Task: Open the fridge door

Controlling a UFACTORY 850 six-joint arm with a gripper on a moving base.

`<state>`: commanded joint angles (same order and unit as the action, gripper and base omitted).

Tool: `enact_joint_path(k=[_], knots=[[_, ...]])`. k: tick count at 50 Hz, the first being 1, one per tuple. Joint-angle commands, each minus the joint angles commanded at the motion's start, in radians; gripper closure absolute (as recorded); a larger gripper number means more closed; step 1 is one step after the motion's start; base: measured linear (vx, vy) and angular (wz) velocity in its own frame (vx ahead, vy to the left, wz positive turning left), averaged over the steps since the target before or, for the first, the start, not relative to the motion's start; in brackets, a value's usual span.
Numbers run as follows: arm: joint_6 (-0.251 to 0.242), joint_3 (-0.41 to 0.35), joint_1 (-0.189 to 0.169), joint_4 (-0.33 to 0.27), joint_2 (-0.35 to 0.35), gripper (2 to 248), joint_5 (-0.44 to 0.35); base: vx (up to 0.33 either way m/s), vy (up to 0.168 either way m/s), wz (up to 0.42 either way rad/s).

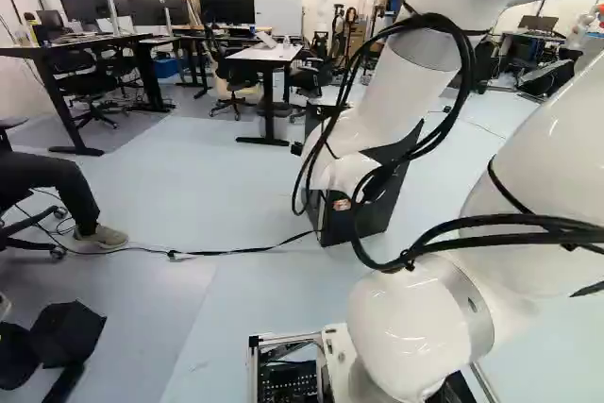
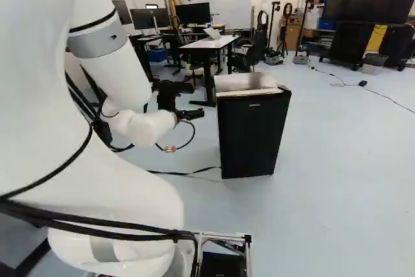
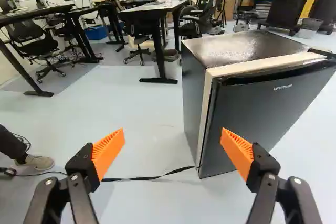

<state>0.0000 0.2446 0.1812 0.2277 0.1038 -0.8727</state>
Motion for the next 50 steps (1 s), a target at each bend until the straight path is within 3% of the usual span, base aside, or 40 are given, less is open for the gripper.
enact_joint_path(k=[21, 50], knots=[[0.0, 0.056, 0.07, 0.095, -0.058, 3, 0.0, 0.0, 0.0, 0.0], [0.0, 0.083, 0.175, 0.26, -0.085, 3, -0.002, 0.0, 0.0, 0.0]])
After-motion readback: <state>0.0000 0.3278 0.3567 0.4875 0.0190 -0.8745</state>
